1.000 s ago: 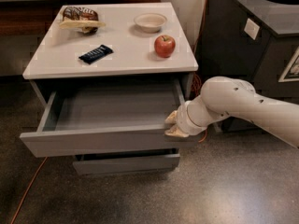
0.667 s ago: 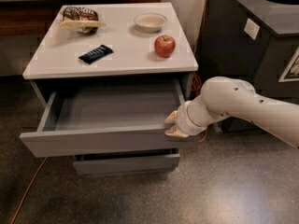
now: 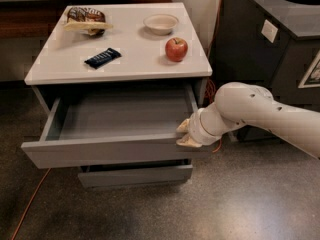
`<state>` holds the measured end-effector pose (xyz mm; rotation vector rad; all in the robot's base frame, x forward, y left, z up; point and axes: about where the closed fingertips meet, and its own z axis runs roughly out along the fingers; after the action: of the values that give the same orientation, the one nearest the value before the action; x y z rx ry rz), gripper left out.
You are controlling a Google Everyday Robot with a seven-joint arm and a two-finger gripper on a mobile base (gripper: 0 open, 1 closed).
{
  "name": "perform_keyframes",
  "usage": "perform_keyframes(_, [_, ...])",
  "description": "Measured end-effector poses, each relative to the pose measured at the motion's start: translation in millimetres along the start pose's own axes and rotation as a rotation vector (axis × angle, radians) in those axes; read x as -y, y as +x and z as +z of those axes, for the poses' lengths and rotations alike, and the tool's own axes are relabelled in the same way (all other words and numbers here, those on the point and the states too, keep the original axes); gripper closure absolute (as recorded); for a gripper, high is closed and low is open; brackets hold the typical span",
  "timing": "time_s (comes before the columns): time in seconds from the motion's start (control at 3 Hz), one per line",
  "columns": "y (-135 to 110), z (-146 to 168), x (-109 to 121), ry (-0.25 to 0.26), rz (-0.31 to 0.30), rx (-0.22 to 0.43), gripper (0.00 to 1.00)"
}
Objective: Place apple into top drawer
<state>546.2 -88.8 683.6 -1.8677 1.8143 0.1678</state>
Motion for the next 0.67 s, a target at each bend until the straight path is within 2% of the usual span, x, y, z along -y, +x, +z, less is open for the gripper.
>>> perform_keyframes(0.67, [0.0, 0.0, -0.1, 0.0, 0.0, 0.0, 0.18])
